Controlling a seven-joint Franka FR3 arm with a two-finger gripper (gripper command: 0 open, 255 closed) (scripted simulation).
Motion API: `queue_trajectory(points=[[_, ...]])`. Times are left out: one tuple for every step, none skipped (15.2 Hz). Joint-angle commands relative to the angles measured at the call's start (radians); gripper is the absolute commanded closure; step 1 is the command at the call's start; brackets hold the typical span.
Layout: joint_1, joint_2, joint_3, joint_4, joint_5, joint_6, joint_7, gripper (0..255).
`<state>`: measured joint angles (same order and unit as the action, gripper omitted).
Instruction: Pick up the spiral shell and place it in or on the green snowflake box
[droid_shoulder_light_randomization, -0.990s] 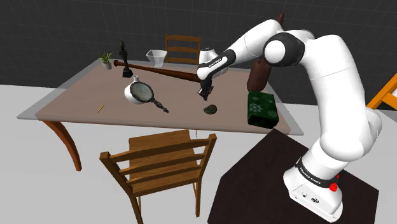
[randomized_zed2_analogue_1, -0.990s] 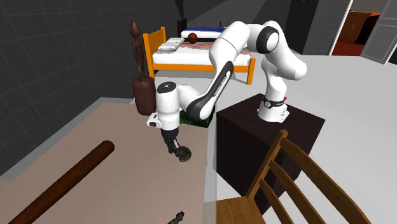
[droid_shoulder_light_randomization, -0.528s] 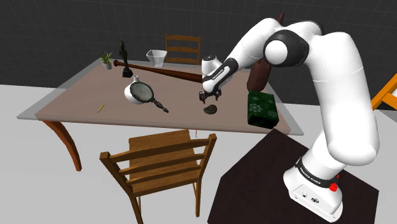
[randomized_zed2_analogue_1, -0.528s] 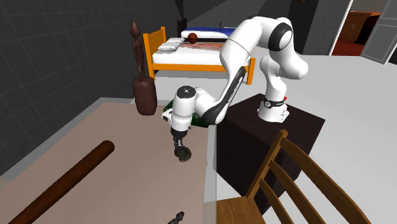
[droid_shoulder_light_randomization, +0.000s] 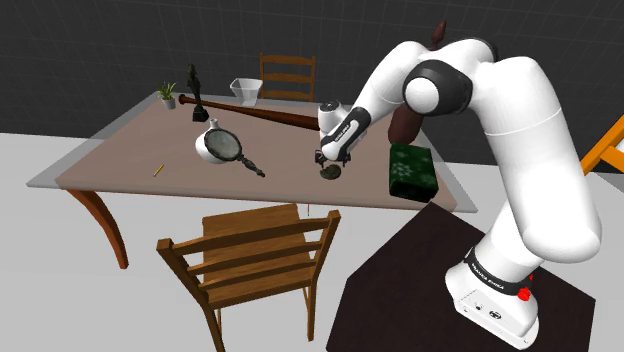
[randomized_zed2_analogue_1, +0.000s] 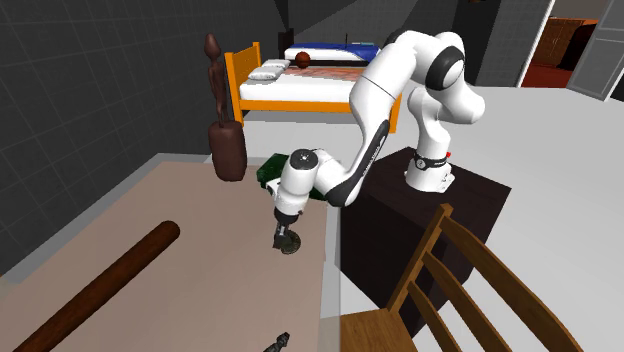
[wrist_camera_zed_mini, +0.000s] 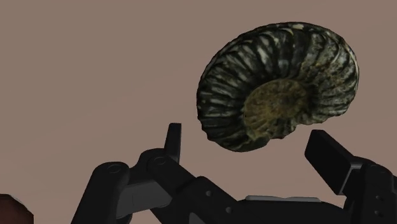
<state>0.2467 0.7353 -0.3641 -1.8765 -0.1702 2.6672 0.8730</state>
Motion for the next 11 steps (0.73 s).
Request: queue_trajectory(points=[[-0.007, 0.017, 0.003, 0.012, 0.003, 0.007, -0.001, 0], [-0.007, 0.017, 0.003, 0.012, 0.003, 0.007, -0.001, 0], [-0.007, 0.017, 0.003, 0.012, 0.003, 0.006, -0.001, 0], [-0.007, 0.017, 0.003, 0.012, 0.003, 0.006, -0.001, 0], [-0.007, 0.017, 0.003, 0.012, 0.003, 0.006, -0.001, 0], [-0.007, 0.017, 0.003, 0.012, 0.003, 0.006, -0.001, 0], [-0.007, 0.017, 0.003, 0.012, 0.003, 0.006, -0.001, 0], [-0.006, 0.017, 0.003, 0.012, 0.003, 0.006, -0.001, 0], [-0.006, 0.017, 0.003, 0.012, 0.003, 0.006, -0.001, 255], [-0.006, 0.017, 0.003, 0.012, 0.003, 0.006, -0.001, 255], [-0.006, 0.017, 0.003, 0.012, 0.003, 0.006, -0.001, 255]])
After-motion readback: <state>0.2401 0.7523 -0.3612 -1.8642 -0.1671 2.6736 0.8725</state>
